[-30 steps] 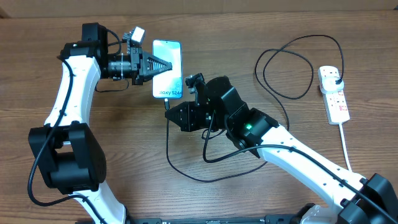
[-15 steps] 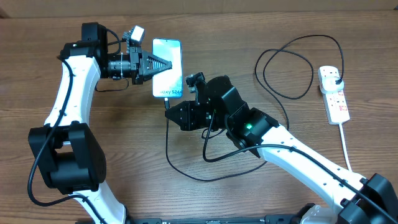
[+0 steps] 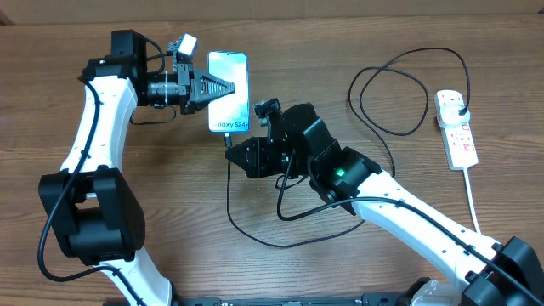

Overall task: Plug charger to phone and switch on socket
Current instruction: 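Align the plug under the phone's port and push it upward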

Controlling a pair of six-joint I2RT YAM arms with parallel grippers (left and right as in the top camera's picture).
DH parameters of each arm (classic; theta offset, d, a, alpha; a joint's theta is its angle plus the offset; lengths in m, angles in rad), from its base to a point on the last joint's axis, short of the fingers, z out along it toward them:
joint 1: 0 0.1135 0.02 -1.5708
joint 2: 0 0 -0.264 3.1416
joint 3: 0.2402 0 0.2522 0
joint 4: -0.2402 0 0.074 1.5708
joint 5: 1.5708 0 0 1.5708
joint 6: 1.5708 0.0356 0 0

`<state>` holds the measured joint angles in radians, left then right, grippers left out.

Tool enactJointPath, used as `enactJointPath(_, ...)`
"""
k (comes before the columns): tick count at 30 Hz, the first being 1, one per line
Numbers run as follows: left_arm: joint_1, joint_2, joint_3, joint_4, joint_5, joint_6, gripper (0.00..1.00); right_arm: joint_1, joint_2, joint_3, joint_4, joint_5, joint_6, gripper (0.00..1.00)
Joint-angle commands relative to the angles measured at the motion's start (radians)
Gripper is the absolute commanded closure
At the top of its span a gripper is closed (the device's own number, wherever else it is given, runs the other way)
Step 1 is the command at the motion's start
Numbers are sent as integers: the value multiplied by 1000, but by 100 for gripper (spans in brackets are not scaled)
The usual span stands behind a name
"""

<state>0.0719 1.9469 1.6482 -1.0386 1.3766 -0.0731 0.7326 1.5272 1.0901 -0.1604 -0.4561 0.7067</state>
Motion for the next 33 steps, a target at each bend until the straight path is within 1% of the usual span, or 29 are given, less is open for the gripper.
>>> enactJointPath(1,3,-18,17,0,57,-2,96,-22,-9,2,13,43,4,96)
enactJointPath(9,26,-18,17,-1,58,-2,96,-22,-9,1,10,56,4,96)
enactJointPath(20,23,-18,17,-5,62,-2,96,-22,-9,1,18,63,5,96)
enactJointPath(29,5,-18,17,-8,64,-2,96,-22,-9,1,80,78,91,96)
enactJointPath(33,4,-18,17,-12,64,-2,96,-22,-9,2,85,101,104,96)
